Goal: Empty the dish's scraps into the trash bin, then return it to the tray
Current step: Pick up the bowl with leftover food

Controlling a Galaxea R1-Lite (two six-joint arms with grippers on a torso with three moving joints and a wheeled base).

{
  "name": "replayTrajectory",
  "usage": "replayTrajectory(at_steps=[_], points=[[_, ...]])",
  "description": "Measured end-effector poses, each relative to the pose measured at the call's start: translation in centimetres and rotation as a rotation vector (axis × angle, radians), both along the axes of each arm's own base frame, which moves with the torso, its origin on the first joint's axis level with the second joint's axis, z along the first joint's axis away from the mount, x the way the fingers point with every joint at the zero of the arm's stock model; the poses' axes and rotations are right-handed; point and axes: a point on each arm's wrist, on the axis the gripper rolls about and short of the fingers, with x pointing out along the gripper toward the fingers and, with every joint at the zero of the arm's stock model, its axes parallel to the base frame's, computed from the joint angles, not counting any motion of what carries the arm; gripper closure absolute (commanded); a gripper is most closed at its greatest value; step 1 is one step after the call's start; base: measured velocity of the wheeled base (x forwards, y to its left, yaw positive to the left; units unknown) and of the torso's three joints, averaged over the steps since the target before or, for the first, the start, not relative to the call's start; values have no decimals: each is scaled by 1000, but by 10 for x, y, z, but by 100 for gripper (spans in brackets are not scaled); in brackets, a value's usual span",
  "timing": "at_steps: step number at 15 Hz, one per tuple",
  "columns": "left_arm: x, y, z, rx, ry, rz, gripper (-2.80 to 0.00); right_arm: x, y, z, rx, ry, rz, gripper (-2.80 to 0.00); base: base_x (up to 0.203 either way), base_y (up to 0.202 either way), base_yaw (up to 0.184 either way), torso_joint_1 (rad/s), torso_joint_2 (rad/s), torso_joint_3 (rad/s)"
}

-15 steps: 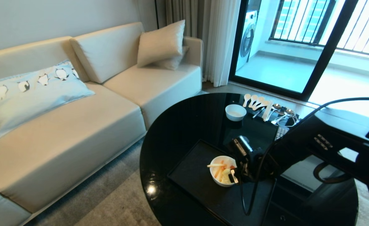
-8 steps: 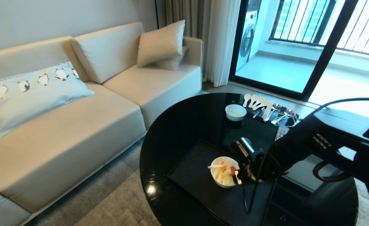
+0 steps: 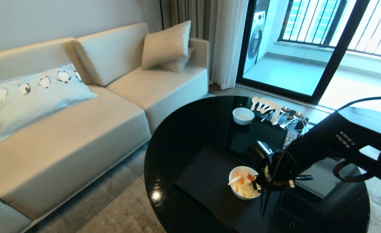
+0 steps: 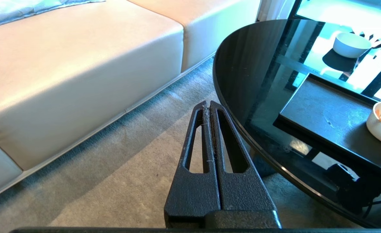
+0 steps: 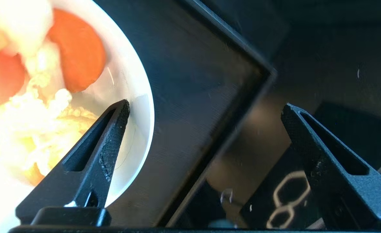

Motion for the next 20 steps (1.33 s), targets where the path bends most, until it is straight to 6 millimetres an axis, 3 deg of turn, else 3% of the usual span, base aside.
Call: replayTrajectory(at_steps=[4,10,11,20], points=[[0,0,0,0,0,0,0,-6,0,-3,25,17,-84,-280,0,0,0,0,0,0],[0,0,0,0,0,0,0,-11,16,-7,36,16,-53,-280,0,0,0,0,0,0],[0,0,0,0,0,0,0,-11,18,-8,35,17,-49,0,0,0,0,0,0,0],[0,0,0,0,0,0,0,-15,27,-13,27,27,-24,0,0,0,0,0,0,0]])
